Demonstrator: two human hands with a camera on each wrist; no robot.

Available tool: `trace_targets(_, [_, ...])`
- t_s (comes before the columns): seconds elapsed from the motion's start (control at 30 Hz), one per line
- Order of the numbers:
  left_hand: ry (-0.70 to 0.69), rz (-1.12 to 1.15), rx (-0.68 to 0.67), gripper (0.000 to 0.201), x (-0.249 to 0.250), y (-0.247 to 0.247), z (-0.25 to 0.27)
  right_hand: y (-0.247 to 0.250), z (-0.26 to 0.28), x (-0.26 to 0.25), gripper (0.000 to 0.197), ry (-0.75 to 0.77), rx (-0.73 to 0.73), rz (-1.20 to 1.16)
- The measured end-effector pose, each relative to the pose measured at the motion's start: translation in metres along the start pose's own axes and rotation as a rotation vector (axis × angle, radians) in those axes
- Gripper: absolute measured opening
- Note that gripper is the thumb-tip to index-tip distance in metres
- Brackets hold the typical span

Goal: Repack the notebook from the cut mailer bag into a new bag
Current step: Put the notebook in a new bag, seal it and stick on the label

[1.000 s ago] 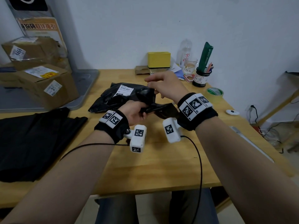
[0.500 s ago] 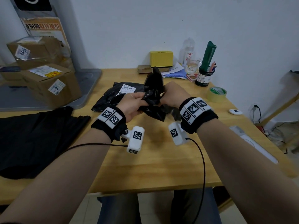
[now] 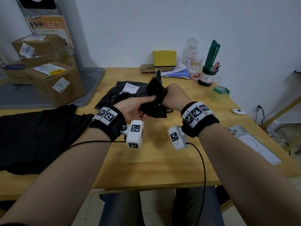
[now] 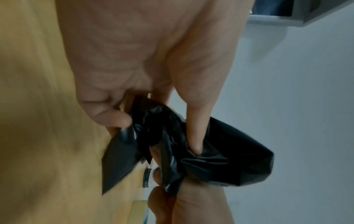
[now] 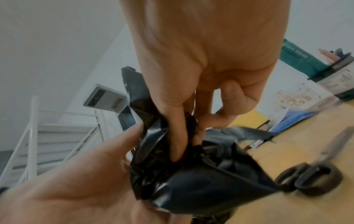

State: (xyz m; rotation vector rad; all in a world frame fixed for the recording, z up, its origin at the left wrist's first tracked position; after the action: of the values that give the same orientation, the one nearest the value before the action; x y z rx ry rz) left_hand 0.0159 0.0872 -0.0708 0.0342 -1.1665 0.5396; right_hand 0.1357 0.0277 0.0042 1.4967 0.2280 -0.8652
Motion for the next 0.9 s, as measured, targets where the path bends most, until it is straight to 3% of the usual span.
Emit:
trace_targets(0.1, [0.004,-0.01,0.035,0.041,-0.004,0.0,0.003,0.0,0.007,0.002,0.022,0.041,0.022,-0.143])
trace_targets(0.23, [-0.075,0.051,0.202,0.041,-0.009,0.007,0.01,0.008,0.031,0.008,0.017,0.058,0.111,-0.41])
trace_targets(0.33, [-0.134,-0.014,0.299,0.036,-0.01,0.008,0.016,0.016,0.051,0.019,0.024,0.015,0.137,-0.409])
trace_targets(0.43, [-0.196,-0.153,0.296,0.02,-0.006,-0.014,0.014,0.006,0.074,0.037,0.021,-0.051,0.07,-0.4])
trace_targets(0.53, [-0.27,-0.3,0.309,0.018,-0.001,-0.051,0.01,0.0,0.099,0.065,0.038,-0.081,0.105,-0.457])
trace_targets(0.7, [-0.284,-0.393,0.105,0.021,-0.005,-0.133,0.001,0.017,0.156,0.12,0.032,-0.093,0.22,-0.624])
trace_targets(0.9, [-0.225,-0.381,-0.17,0.012,-0.021,-0.23,-0.011,0.04,0.23,0.176,0.025,-0.018,0.412,-0.782])
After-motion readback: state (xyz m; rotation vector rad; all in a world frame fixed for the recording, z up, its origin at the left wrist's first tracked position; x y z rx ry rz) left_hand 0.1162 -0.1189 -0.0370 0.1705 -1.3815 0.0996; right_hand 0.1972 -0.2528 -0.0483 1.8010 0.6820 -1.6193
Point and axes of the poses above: each hand's wrist, its own z-axis away from the middle knuckle, its own y-axis out of the back of the hand, x = y × z, the point moved 10 cm from there along -z, towards the middle knuckle, and after that the axes turned 13 degrees about -x, right-handed, at the moved point
